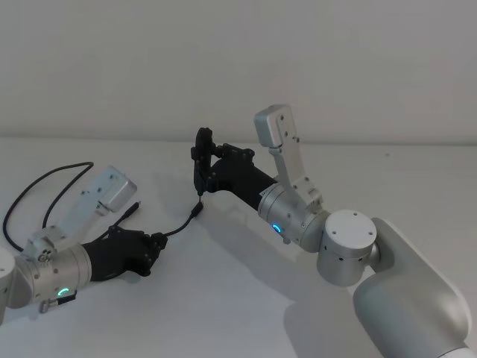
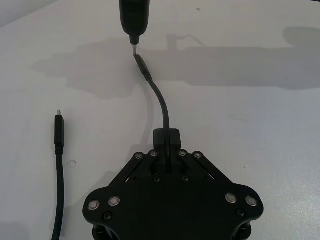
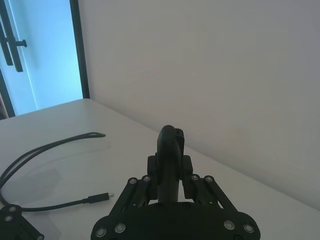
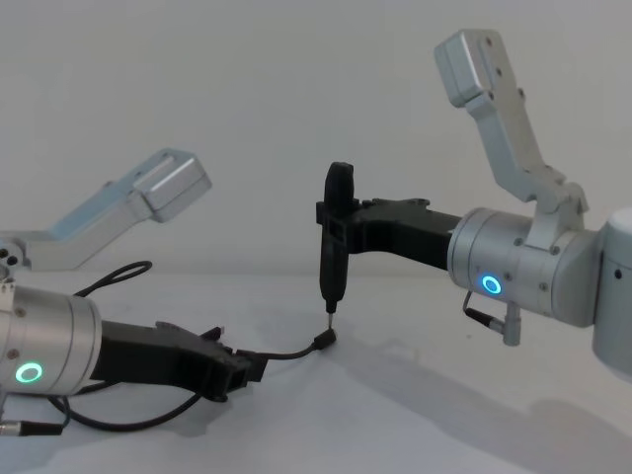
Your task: Pick up the data cable with the one hand.
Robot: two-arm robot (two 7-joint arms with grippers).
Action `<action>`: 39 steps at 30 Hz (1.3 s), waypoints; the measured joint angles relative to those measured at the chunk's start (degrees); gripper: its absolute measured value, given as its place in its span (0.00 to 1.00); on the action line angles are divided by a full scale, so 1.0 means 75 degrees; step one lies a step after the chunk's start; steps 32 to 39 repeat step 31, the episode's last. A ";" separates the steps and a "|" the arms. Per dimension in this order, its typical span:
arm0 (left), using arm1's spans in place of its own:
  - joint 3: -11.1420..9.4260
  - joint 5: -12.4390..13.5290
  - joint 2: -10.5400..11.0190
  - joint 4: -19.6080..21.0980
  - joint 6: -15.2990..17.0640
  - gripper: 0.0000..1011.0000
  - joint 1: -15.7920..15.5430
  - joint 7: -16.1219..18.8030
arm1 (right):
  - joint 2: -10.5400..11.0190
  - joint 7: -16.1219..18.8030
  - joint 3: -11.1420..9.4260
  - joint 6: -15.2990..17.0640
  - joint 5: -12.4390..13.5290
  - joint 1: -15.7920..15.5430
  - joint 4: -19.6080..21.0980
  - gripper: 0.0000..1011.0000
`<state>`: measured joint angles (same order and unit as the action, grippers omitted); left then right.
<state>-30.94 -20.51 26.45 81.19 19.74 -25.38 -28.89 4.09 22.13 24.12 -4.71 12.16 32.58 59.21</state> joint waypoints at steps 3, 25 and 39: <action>0.0000 0.0001 0.0000 0.0000 0.0000 0.04 0.0000 0.0000 | -0.0002 -0.0001 0.0004 0.0002 -0.0007 0.0003 -0.0007 0.27; 0.0000 0.0000 0.0000 0.0000 0.0000 0.04 0.0000 0.0000 | -0.0011 -0.0014 0.0019 0.0010 -0.0030 0.0011 -0.0029 0.27; 0.0000 0.0001 0.0000 -0.0001 0.0000 0.04 0.0000 0.0000 | -0.0011 -0.0015 0.0019 0.0010 -0.0031 0.0011 -0.0029 0.27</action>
